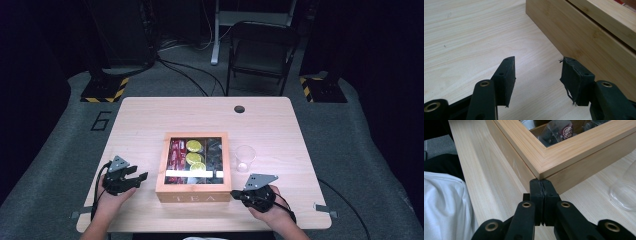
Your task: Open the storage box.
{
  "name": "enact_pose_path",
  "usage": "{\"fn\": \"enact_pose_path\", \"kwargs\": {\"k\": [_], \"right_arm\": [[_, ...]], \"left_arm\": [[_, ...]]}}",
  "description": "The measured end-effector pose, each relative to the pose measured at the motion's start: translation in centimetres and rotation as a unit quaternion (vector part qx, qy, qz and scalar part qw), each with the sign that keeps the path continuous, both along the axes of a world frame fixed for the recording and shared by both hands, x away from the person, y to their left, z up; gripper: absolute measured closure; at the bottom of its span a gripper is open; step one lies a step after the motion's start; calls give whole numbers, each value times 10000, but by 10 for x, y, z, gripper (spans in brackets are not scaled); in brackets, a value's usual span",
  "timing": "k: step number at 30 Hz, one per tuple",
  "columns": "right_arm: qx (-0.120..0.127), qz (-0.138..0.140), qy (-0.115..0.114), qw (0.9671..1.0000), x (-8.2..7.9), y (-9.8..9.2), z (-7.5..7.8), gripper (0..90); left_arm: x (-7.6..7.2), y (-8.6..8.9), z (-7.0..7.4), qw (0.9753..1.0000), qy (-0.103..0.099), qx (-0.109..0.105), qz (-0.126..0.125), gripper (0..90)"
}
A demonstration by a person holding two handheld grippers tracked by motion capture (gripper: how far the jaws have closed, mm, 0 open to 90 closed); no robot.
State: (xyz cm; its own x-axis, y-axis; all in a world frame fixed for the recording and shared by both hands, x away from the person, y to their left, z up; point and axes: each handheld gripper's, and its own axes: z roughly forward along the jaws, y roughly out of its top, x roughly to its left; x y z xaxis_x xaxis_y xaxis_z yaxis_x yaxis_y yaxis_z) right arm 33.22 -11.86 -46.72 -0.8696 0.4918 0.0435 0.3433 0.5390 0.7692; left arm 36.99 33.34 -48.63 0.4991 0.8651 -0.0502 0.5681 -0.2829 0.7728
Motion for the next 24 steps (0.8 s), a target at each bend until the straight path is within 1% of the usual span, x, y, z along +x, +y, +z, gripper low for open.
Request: {"fn": "enact_pose_path", "kwargs": {"k": [1,3,4,5,6,7,8,9,10,11,12,13,14,15,16,17,18,19,20,21,22,24], "right_arm": [[33,-55,-27,10000,0,1,1,889],[34,-4,-24,10000,2,2,3,890],[84,-19,-5,10000,2,2,3,890],[113,-9,-11,9999,3,2,4,890],[179,-65,11,9998,3,3,5,891],[181,13,-12,9998,5,3,6,890],[206,-18,-9,9998,5,4,7,891],[224,-10,-43,9997,5,4,8,891],[275,-37,-10,9996,5,5,9,891],[318,-22,-37,9995,6,5,10,891],[333,-20,-14,9994,7,5,11,891],[400,12,-64,9992,8,5,12,892],[471,-53,-39,9989,8,5,14,892],[506,-2,-40,9987,9,5,15,892],[579,-3,-67,9983,11,5,16,893],[650,-47,-45,9979,11,6,17,892],[673,-20,-76,9977,12,6,18,893],[673,-20,-76,9977,12,6,18,893],[719,-41,-121,9973,12,6,19,893],[754,-35,-130,9971,13,7,20,893],[781,-60,-95,9969,12,6,20,894],[834,-40,-114,9964,13,6,21,894]], "left_arm": [[-1,0,0,10000,-43,-1,-1,449],[-3,0,2,10000,-37,-6,-24,449],[-5,0,2,10000,-91,-19,2,449],[-6,0,4,10000,-69,-41,-23,449],[-8,0,5,9999,-87,-38,-41,449],[-8,0,5,9999,-87,-38,-41,450],[-12,-2,8,9998,-164,-89,-74,449],[-14,-3,11,9997,-195,-95,-101,449],[-17,-4,13,9996,-234,-115,-147,450],[-19,-5,16,9993,-284,-155,-190,450],[-21,-6,18,9989,-351,-185,-242,451],[-24,-8,21,9985,-390,-185,-326,451],[-26,-10,23,9979,-464,-196,-400,451],[-26,-10,23,9979,-464,-196,-400,451],[-31,-15,28,9965,-563,-192,-584,453],[-33,-17,30,9957,-595,-183,-687,454],[-35,-21,32,9949,-621,-190,-772,455],[-35,-21,32,9949,-621,-190,-772,458],[-38,-27,36,9929,-702,-156,-953,460],[-38,-27,36,9929,-702,-156,-953,462],[-41,-34,38,9911,-748,-113,-1099,463],[-42,-40,39,9908,-728,-75,-1141,471]]}}
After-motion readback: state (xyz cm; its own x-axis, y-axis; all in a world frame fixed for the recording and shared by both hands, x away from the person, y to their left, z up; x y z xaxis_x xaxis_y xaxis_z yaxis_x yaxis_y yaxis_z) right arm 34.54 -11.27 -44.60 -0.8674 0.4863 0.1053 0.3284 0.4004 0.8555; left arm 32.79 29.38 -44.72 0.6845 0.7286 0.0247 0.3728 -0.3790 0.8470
